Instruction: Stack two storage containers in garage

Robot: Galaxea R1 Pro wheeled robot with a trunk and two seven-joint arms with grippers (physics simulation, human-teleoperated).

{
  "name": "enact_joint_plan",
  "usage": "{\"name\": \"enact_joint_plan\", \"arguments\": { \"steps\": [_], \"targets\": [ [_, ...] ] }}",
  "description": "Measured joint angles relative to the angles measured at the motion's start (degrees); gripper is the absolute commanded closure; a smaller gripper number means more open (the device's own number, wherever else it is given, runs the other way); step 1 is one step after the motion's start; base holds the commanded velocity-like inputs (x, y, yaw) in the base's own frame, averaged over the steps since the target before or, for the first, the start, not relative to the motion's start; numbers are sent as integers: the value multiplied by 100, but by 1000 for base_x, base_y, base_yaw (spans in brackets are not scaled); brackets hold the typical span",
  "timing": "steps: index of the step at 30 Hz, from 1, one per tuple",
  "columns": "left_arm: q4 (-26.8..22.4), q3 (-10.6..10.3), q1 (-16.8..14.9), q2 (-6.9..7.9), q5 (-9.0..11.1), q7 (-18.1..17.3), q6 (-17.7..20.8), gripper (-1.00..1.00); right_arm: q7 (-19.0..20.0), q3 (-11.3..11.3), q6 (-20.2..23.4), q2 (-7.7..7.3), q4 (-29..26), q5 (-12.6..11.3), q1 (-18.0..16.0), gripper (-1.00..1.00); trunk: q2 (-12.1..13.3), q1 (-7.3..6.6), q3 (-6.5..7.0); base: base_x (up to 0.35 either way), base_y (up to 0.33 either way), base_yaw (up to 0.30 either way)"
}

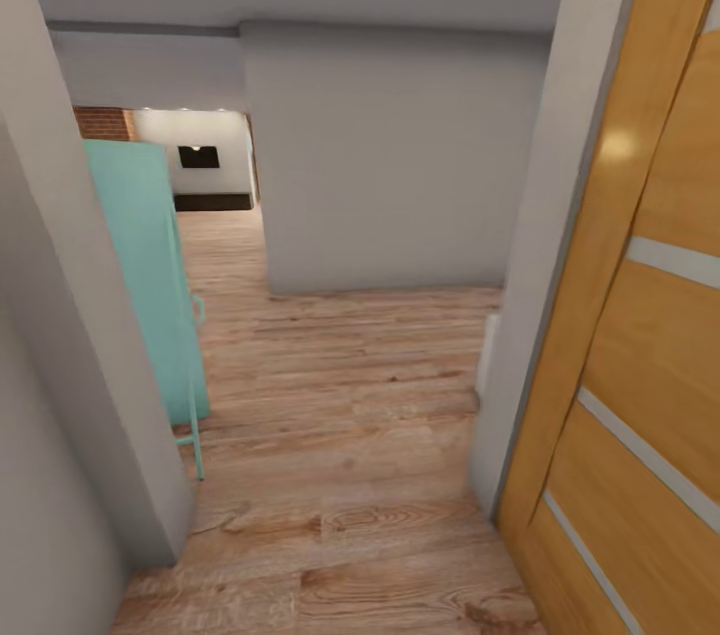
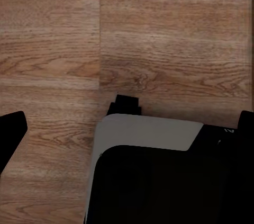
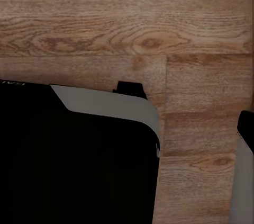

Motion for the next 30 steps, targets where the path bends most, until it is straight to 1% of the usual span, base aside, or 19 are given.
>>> {"name": "enact_joint_plan", "arguments": {
  "steps": [13,20,30],
  "targets": [
    [0,0,0,2,0,0,0,-100,0,0,1,0,0,0,1,-100,0,0,0,322,0,1],
    [0,0,0,0,1,0,-1,-100,3,0,1,1,0,1,-2,-100,0,0,0,322,0,132],
    [0,0,0,-1,0,0,0,-100,2,0,0,0,0,0,-1,-100,0,0,0,322,0,12]
  ]
}}
